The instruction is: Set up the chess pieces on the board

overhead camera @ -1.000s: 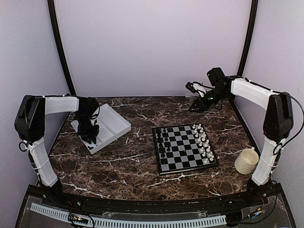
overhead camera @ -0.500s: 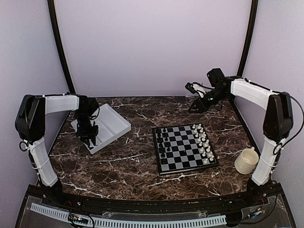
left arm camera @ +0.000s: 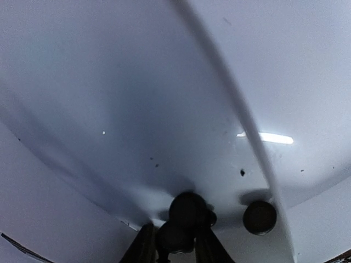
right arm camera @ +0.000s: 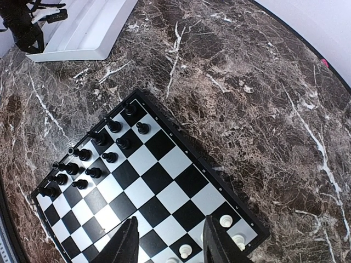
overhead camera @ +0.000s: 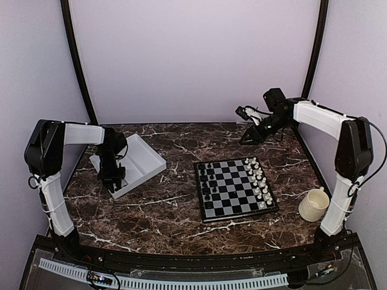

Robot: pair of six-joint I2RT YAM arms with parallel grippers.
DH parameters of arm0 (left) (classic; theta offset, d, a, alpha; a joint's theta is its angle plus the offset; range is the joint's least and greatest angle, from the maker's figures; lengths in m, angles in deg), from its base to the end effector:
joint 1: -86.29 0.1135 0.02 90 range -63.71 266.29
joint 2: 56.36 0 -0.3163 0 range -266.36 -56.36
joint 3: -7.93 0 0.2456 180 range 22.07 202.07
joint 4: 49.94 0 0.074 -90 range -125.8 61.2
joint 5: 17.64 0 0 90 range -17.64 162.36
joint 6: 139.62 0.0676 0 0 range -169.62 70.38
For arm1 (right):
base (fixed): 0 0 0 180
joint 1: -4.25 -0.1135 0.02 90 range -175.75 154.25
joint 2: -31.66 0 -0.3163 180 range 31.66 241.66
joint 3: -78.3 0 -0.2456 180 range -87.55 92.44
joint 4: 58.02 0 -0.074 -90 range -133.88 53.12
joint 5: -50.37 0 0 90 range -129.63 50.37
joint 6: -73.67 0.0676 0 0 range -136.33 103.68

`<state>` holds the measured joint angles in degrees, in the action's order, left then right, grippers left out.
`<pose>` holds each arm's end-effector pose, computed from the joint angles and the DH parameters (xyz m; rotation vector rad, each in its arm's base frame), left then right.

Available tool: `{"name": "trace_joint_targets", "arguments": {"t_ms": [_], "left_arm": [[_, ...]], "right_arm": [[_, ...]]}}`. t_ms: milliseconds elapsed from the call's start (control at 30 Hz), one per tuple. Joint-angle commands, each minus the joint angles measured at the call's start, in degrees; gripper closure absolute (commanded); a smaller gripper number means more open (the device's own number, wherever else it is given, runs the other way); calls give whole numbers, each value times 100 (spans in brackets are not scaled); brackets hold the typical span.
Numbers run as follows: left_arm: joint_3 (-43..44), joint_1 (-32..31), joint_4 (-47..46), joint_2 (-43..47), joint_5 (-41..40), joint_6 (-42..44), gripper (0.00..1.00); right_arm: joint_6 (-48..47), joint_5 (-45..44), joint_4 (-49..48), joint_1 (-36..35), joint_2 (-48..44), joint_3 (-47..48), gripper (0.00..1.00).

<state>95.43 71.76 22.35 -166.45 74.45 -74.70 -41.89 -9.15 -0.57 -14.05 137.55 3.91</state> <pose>0.3318 -0.0885 0.1752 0.2827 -3.0360 0.0083 0.3907 0.1653 0.3047 -1.1078 2.2281 0.6290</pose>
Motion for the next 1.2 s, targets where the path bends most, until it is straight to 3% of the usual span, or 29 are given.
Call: {"name": "trace_joint_targets", "arguments": {"t_ms": [0,433,833,1033,1167], "left_arm": [[261,11,-94,-219,-136,117,73],[510,11,-63,-272,-379,330,85],[985,11,111,513,-910,344,86],[1124,11,-399,977,-438,58,86],[1075,11,-1143,1384,653,-369,86]], "right_arm": [[50,116,-70,28,80,72,59],[95,83,-48,17,91,121,59],[103,38,-23,-113,60,174,59],[264,342,-127,-194,24,430,59],[688,598,-545,-390,59,799,59]]}}
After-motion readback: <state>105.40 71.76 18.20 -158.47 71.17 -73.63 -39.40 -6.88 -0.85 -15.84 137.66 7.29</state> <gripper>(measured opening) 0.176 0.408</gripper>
